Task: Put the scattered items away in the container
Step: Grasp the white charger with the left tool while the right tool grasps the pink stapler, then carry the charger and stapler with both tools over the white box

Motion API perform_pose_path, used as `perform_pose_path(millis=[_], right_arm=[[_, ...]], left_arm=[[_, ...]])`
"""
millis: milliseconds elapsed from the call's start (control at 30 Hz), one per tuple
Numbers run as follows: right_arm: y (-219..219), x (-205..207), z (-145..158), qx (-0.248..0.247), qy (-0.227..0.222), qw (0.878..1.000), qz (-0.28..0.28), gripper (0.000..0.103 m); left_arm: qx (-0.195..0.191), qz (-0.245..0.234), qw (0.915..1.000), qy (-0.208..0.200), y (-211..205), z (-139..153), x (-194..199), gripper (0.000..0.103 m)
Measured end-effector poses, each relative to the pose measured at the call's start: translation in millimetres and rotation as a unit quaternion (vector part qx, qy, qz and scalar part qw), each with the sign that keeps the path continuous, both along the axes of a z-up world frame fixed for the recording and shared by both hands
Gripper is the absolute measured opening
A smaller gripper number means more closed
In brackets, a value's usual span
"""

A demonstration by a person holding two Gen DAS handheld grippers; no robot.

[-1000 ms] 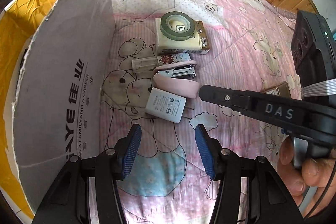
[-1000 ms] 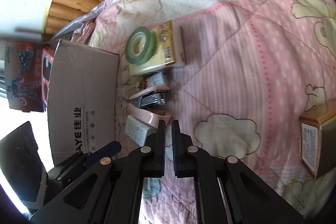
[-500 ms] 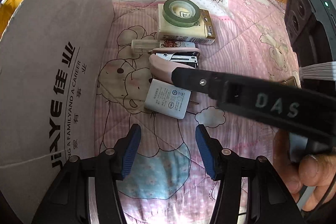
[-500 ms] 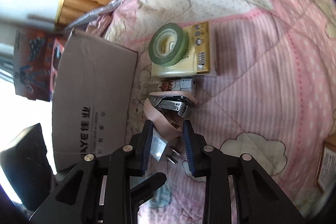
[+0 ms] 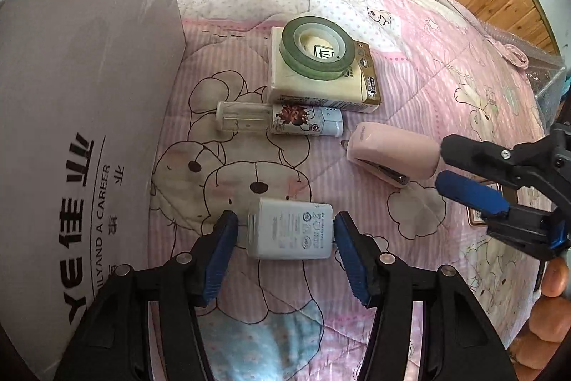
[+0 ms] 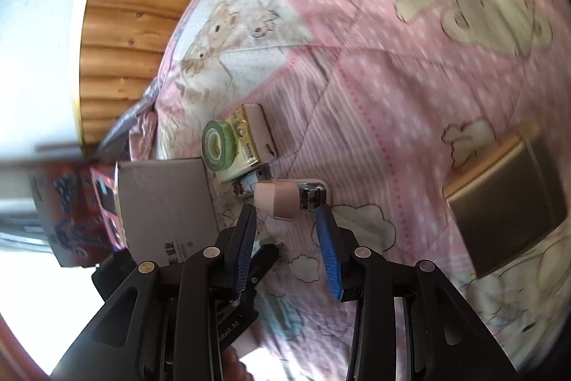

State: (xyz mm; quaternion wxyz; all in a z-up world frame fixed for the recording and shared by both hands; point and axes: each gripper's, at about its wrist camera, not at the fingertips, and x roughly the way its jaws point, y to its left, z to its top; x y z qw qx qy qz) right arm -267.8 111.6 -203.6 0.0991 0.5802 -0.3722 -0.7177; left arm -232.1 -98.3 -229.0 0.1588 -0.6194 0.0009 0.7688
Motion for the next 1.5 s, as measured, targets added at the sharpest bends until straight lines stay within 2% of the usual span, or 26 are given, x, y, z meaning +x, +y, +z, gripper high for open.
perform_pose_path(millis=[67,133,233,300,333,367,400,467,500,533,567,633,867,933,1100,1233,1500], right_arm=[[-9,-5,10,0.059,0.031,0.996,0.064,0.046],[-20,-6,14,0.117,0.053,0.983,0.133,0.046],[-43,-8,15,0.179,0.077,0.955,0.225,0.047],[-61,-11,15,0.215,0.093,0.929,0.287,0.048],[-70,-10,13,0.233,0.1,0.915,0.313,0.048],[-77,-10,10,0.248,0.105,0.903,0.336,0.049],[-84,-12,6,0.258,0.107,0.893,0.354,0.049],[-92,-16,-4,0.28,0.1,0.88,0.371,0.049],[-92,-18,-9,0.279,0.092,0.88,0.372,0.048],[-89,-21,-12,0.266,0.082,0.888,0.365,0.035],[-84,-24,-14,0.249,0.071,0.899,0.353,0.031],[-71,-26,-16,0.217,0.058,0.918,0.328,0.03],[-40,-20,-20,0.157,0.027,0.951,0.263,0.029],[-33,-16,-19,0.15,0.026,0.955,0.253,0.029],[-29,0,-11,0.137,0.025,0.961,0.237,0.028],[-37,11,-3,0.128,0.018,0.966,0.225,0.028],[-47,24,8,0.119,0.016,0.972,0.201,0.028]], left_arm=[[0.004,-0.008,1.0,0.004,0,1,2,0.053],[0.003,-0.013,0.9999,0.003,0,1,3,0.052],[0.008,-0.008,0.9999,-0.002,-3,3,4,0.053],[0.014,-0.011,0.9998,-0.004,-5,3,7,0.058],[0.015,-0.016,0.9997,-0.004,-5,3,8,0.063],[0.017,-0.021,0.9996,-0.004,-4,3,10,0.069],[0.017,-0.026,0.9995,-0.002,-2,2,11,0.07],[0.01,-0.033,0.9994,0.008,3,2,11,0.072],[0.01,-0.032,0.9994,0.011,3,1,18,0.072],[0.013,-0.026,0.9995,0.011,0,1,18,0.067],[0.015,-0.019,0.9996,0.011,0,0,16,0.059],[0.025,-0.015,0.9996,-0.001,-5,1,12,0.059],[0.029,-0.012,0.9994,-0.017,-7,4,28,0.058],[0.03,-0.012,0.9993,-0.02,-7,6,48,0.058],[0.031,-0.011,0.9994,-0.015,-8,13,60,0.058],[0.032,-0.015,0.9993,-0.012,-12,17,62,0.058],[0.04,-0.019,0.999,-0.009,-20,43,71,0.058]])
